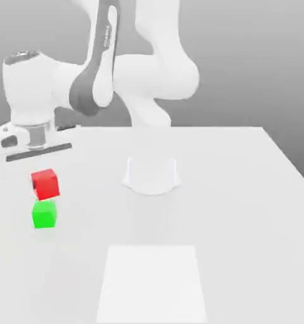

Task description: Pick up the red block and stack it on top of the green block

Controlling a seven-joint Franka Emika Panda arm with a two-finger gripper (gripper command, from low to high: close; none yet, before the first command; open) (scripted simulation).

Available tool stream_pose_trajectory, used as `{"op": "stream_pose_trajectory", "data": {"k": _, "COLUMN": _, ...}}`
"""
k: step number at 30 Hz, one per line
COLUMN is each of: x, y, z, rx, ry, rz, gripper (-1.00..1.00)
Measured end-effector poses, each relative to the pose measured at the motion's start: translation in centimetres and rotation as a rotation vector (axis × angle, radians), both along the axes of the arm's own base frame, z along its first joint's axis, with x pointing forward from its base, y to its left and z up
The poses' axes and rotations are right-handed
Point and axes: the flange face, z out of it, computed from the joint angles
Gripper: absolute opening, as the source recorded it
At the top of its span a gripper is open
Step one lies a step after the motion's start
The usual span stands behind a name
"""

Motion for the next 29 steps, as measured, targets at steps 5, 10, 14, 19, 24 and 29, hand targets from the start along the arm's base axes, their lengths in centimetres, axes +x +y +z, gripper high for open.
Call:
{"op": "stream_pose_trajectory", "data": {"k": 5, "x": -0.3, "y": -0.4, "z": -0.9, "rx": 0.008, "ry": -0.013, "rz": -0.002, "gripper": -1.00}}
{"op": "stream_pose_trajectory", "data": {"k": 10, "x": -0.1, "y": -0.4, "z": -1.9, "rx": 0.015, "ry": -0.021, "rz": -0.002, "gripper": -1.00}}
{"op": "stream_pose_trajectory", "data": {"k": 14, "x": 0.0, "y": -0.3, "z": -2.8, "rx": 0.018, "ry": -0.022, "rz": -0.003, "gripper": -1.00}}
{"op": "stream_pose_trajectory", "data": {"k": 19, "x": 0.0, "y": -0.3, "z": -4.0, "rx": 0.020, "ry": -0.020, "rz": -0.004, "gripper": -1.00}}
{"op": "stream_pose_trajectory", "data": {"k": 24, "x": -0.1, "y": -0.2, "z": -5.1, "rx": 0.017, "ry": -0.014, "rz": -0.001, "gripper": -1.00}}
{"op": "stream_pose_trajectory", "data": {"k": 29, "x": -0.2, "y": -0.2, "z": -6.0, "rx": 0.010, "ry": -0.005, "rz": 0.004, "gripper": -1.00}}
